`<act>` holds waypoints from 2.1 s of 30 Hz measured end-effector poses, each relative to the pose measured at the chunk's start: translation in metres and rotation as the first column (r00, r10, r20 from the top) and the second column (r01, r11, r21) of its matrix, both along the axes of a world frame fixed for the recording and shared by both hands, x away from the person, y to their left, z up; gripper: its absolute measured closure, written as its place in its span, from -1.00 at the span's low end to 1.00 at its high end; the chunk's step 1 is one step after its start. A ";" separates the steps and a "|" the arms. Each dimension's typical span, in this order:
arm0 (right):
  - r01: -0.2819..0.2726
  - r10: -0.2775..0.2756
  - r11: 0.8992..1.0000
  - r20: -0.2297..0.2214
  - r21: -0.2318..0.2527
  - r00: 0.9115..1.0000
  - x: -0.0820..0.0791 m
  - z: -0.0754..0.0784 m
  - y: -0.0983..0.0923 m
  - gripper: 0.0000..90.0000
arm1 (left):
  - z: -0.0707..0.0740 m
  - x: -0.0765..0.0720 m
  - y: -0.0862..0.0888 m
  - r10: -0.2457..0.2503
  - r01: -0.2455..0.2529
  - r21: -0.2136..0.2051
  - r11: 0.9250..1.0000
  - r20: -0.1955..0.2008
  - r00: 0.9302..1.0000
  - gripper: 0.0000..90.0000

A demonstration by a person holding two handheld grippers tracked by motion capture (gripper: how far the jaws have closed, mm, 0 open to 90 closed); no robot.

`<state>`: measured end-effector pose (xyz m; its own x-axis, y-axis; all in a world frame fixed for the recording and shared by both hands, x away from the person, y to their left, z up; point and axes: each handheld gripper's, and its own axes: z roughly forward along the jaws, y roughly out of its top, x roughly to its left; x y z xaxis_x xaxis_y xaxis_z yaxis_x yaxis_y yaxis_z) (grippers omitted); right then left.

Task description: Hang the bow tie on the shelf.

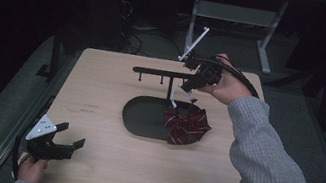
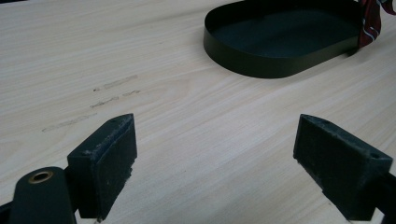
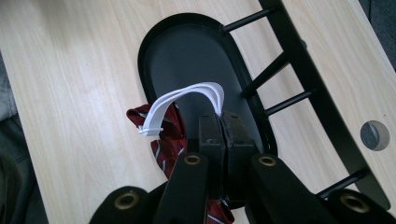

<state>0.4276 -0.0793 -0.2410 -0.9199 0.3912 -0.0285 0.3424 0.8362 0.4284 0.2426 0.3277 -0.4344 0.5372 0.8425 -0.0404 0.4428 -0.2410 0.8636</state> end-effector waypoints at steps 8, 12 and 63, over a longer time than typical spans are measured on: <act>0.016 -0.016 1.000 -0.007 -0.002 1.000 0.013 0.001 0.001 0.95 | 0.000 0.000 0.000 0.000 0.000 -0.001 1.000 0.000 1.000 -0.71; 0.025 -0.025 1.000 -0.011 0.003 1.000 0.019 0.000 0.000 0.95 | 0.000 0.000 0.000 0.000 0.000 -0.001 1.000 0.001 1.000 -0.71; 0.136 -0.139 0.989 -0.054 -0.048 0.989 0.057 -0.026 -0.010 0.91 | 0.000 -0.001 0.000 0.000 0.000 -0.014 1.000 0.004 1.000 -0.71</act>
